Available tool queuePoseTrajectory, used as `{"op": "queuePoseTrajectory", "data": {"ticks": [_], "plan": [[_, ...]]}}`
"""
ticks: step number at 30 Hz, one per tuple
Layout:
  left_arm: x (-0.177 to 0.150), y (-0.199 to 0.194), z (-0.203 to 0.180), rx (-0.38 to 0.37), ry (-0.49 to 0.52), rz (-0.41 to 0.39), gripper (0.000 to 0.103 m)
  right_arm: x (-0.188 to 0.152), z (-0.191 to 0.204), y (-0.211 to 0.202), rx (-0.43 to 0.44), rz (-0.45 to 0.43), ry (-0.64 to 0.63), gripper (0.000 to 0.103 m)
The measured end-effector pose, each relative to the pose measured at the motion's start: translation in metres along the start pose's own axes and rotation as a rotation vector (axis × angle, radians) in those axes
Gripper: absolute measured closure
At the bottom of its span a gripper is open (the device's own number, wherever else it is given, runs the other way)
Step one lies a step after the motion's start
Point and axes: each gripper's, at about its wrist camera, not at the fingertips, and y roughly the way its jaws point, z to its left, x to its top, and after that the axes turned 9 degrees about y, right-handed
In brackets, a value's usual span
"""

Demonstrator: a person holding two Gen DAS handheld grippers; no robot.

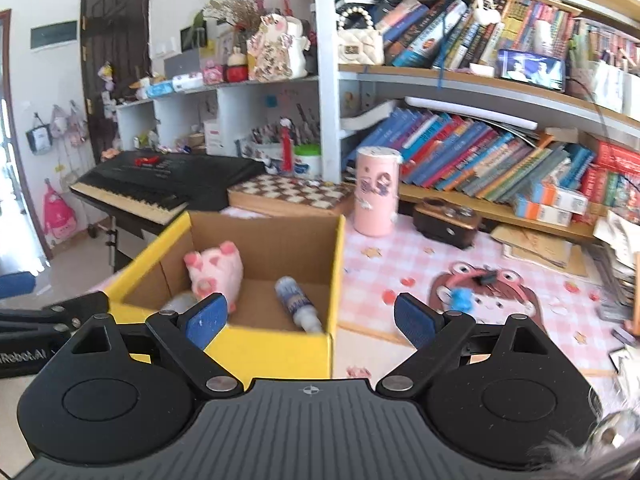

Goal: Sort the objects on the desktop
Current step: 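Move both tools back toward the grey toy car and blue bag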

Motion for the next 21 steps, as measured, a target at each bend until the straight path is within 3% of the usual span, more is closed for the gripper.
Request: {"op": "queuePoseTrajectory", "data": {"ticks": [21], "plan": [[-0.047, -0.048, -0.001, -0.103, 0.032, 0.053, 0.004, -0.070, 0.021, -0.055, -0.069, 0.090, 0.059, 0.013]]}}
